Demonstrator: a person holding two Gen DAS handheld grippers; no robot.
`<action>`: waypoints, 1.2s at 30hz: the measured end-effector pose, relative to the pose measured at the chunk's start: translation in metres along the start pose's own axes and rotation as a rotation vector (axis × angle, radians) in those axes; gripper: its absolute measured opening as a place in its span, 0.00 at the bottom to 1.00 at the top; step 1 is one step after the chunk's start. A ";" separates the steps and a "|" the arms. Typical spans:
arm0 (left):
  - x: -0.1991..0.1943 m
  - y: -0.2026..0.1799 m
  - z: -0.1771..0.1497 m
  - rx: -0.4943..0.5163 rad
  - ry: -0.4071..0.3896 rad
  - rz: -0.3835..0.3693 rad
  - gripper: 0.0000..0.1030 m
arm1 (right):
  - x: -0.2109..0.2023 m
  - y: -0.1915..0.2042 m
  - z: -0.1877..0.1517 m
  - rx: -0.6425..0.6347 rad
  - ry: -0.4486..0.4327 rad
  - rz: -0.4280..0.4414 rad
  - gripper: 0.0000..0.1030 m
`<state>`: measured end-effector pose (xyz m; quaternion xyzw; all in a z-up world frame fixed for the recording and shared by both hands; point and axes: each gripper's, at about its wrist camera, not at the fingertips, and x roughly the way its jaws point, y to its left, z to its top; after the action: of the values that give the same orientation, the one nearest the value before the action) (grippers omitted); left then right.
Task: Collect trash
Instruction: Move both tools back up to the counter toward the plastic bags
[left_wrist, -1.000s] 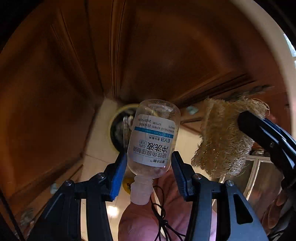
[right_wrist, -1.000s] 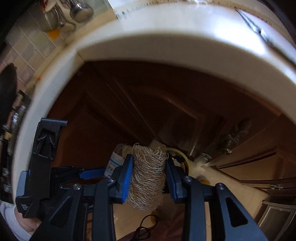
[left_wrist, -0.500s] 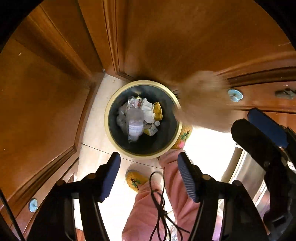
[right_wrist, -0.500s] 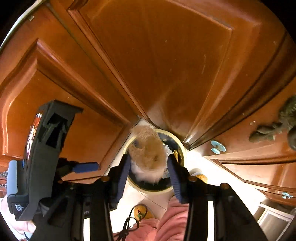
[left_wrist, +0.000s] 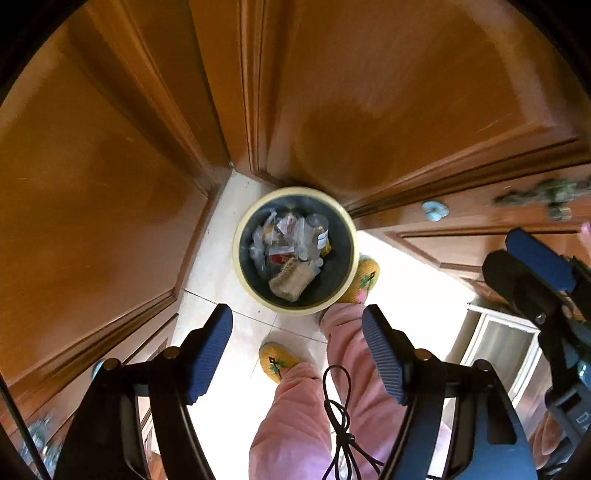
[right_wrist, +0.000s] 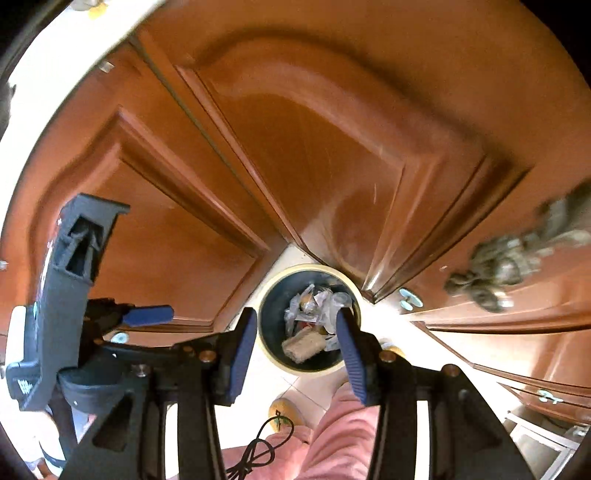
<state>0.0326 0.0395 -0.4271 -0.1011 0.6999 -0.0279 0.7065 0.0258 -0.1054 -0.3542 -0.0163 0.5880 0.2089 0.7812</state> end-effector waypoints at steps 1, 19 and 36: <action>-0.015 -0.002 -0.002 -0.002 -0.018 -0.003 0.69 | -0.013 0.003 0.002 -0.005 -0.007 0.001 0.44; -0.275 -0.040 0.022 0.153 -0.399 0.018 0.78 | -0.208 0.004 0.082 0.027 -0.224 0.002 0.43; -0.387 -0.197 0.228 0.346 -0.615 0.141 0.90 | -0.317 -0.146 0.312 0.233 -0.409 0.001 0.53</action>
<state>0.2720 -0.0594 -0.0110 0.0649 0.4447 -0.0655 0.8909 0.2906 -0.2513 0.0035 0.1170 0.4374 0.1390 0.8807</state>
